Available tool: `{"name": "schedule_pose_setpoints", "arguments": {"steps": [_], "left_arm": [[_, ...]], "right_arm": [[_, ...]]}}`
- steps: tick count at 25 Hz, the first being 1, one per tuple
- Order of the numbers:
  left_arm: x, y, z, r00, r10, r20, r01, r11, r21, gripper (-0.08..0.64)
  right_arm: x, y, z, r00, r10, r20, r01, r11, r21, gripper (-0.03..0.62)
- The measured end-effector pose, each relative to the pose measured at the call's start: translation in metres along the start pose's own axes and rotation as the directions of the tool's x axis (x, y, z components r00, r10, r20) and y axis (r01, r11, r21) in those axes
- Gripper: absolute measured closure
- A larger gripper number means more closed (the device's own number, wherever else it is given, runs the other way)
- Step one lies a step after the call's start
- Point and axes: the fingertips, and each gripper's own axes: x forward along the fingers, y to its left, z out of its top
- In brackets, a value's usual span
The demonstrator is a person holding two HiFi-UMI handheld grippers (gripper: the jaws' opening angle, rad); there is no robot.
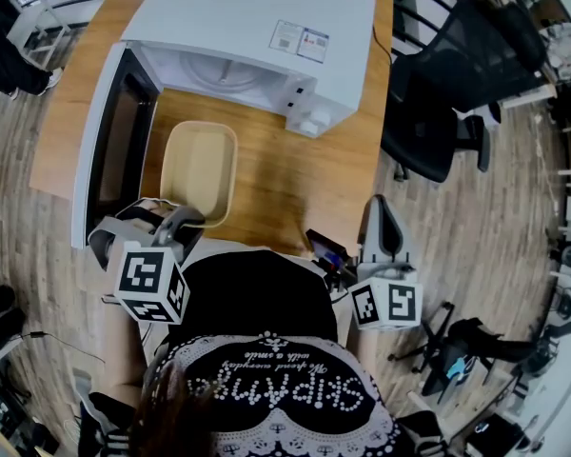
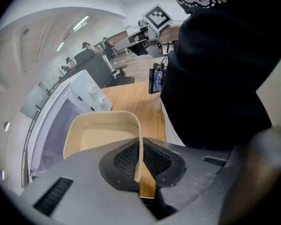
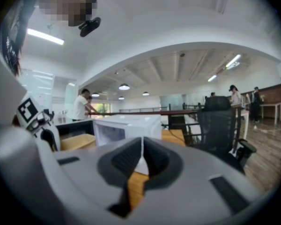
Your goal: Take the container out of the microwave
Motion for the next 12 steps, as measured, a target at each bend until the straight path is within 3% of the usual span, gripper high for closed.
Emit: {"name": "schedule_pose_setpoints", "arguments": {"steps": [12], "left_arm": [[-0.001,-0.0021,-0.0003,1.0,-0.005,-0.005,0.005,1.0,-0.003,0.522]], "right_arm": [[-0.0002,0.0014,-0.0002,1.0,0.003,0.0,-0.003,1.0,0.0,0.555]]}}
